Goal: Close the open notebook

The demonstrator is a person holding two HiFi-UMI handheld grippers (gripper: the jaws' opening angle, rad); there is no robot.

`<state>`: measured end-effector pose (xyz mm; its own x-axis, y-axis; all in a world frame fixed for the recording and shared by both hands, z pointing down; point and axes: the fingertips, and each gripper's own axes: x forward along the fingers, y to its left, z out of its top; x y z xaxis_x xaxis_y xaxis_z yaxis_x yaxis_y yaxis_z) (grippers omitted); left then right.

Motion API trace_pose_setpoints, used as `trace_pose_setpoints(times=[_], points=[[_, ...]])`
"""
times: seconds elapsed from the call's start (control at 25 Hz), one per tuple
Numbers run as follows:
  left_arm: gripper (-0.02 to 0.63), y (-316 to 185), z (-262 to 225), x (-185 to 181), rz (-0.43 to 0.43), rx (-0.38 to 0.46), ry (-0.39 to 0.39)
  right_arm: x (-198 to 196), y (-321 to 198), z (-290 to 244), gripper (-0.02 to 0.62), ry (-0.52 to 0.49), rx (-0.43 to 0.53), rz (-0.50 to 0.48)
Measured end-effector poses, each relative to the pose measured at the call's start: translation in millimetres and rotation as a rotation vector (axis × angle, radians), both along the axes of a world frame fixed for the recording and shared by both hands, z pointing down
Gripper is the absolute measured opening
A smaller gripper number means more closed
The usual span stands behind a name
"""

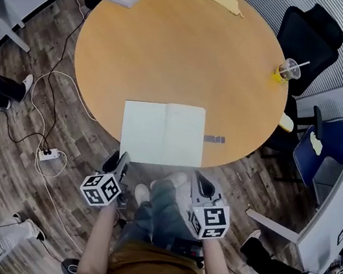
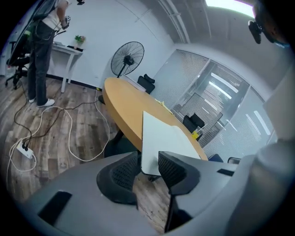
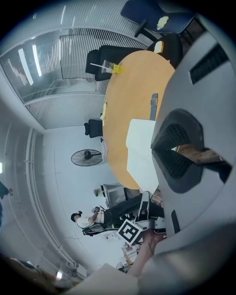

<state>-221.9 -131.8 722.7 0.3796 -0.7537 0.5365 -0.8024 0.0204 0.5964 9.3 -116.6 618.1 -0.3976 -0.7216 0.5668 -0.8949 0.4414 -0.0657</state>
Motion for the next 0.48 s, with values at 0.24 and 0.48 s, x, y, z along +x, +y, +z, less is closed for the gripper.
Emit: trace_pose_setpoints(times=[0.24,0.48], points=[[0.153,5,4,4,-0.038,-0.007,0.097,-4,1,0,0.011,0.0,-0.001,-0.005],[0.188,6,14,1,-0.112,-0.035,0.248,0,2,-2,0.011,0.005,0.005,0.007]])
